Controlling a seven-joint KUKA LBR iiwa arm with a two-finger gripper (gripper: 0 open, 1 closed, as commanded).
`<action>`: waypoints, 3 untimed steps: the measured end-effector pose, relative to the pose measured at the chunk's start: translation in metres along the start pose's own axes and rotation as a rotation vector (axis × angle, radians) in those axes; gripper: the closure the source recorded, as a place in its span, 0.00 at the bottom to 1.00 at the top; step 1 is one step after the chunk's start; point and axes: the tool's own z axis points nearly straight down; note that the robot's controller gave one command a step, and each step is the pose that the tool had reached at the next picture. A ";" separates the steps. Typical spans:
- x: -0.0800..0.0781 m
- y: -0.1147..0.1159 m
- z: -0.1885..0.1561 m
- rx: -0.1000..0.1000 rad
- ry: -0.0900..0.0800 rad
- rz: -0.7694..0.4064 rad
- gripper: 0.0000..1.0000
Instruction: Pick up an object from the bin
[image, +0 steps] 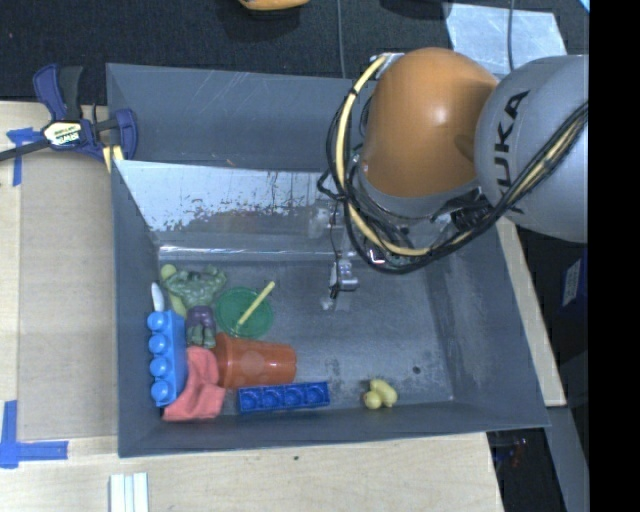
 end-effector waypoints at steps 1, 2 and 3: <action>-0.001 0.000 -0.005 -0.001 -0.008 0.002 0.00; 0.028 0.004 0.054 0.000 -0.010 -0.069 0.00; 0.051 0.015 0.076 -0.002 -0.018 -0.057 0.00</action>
Offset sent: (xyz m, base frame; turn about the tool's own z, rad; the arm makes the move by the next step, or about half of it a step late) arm -0.0341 0.0052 -0.0630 -0.0817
